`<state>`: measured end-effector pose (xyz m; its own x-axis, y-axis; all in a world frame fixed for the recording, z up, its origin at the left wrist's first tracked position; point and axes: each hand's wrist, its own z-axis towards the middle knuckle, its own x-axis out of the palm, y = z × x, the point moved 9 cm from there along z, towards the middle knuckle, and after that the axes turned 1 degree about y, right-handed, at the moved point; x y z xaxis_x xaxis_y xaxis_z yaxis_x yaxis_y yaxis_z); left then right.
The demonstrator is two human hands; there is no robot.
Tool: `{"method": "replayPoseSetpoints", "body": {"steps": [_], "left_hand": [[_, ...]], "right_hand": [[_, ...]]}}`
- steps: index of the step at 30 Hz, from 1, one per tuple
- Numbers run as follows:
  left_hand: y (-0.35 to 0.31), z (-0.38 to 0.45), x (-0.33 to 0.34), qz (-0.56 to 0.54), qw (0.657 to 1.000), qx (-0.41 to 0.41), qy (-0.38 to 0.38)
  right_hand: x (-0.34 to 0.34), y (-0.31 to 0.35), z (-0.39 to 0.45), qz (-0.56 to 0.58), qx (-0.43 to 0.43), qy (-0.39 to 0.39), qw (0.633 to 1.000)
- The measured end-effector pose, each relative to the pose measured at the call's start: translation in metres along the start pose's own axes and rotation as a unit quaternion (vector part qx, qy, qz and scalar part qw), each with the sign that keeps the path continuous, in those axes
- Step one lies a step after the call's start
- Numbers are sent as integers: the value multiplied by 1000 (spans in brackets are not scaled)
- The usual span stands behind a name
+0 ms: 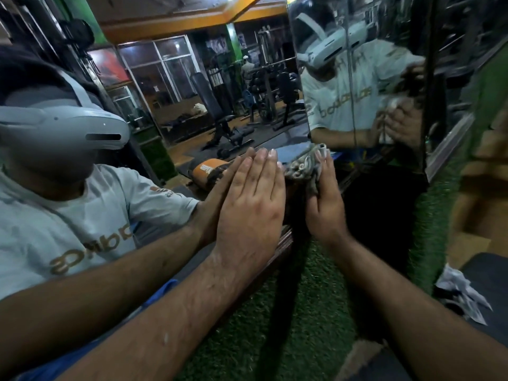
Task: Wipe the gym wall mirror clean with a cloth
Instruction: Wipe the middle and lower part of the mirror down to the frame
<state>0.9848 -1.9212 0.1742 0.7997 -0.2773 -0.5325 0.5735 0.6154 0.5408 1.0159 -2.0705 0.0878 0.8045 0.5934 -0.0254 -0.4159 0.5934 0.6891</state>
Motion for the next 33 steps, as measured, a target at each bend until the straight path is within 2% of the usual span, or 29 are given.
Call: {"method": "replayPoseSetpoints", "body": {"steps": [2, 3, 7, 8, 9, 12, 13, 16, 18, 22, 23, 26, 27, 31, 33], "left_hand": [[-7, 6, 7, -1, 1000, 4, 7], [-9, 10, 9, -2, 1000, 4, 7], [-17, 24, 21, -5, 1000, 2, 8], [-19, 26, 24, -2, 1000, 5, 9], [-22, 27, 26, 2, 1000, 9, 10], [-27, 35, 30, 10, 1000, 10, 10], [-27, 40, 30, 11, 1000, 5, 12], [-24, 53, 29, 9, 1000, -2, 11], [-24, 57, 26, 10, 1000, 12, 2], [-23, 72, 20, 23, 1000, 4, -3], [-21, 77, 18, 26, 1000, -2, -6], [-18, 89, 20, 24, 1000, -11, 3], [-18, 90, 21, 26, 1000, -10, 5], [-23, 93, 26, 39, 999, -2, 3], [-27, 97, 27, 42, 999, 0, 4]], "right_hand": [[-4, -5, 17, 60, 93, -39, 993], [-1, -1, 24, 82, 106, -40, 990], [1, 5, 20, 25, -57, 15, 998], [-6, -9, 18, 8, -61, 6, 998], [-13, -22, 19, 11, -29, -19, 999], [-18, -29, 39, 83, 142, -77, 983], [-13, -15, 49, 98, 129, -66, 984], [-3, 25, 66, 64, -63, -5, 996], [-11, 8, 66, 30, -93, -4, 995], [-22, -8, 88, 106, 62, -70, 990], [-20, 3, 97, 118, 66, -68, 988], [-16, 22, 108, 74, -64, -11, 995], [-19, 10, 106, 59, -75, -2, 995], [-42, -37, 99, 78, 93, -85, 989], [-34, -12, 115, 103, 65, -58, 991]]}}
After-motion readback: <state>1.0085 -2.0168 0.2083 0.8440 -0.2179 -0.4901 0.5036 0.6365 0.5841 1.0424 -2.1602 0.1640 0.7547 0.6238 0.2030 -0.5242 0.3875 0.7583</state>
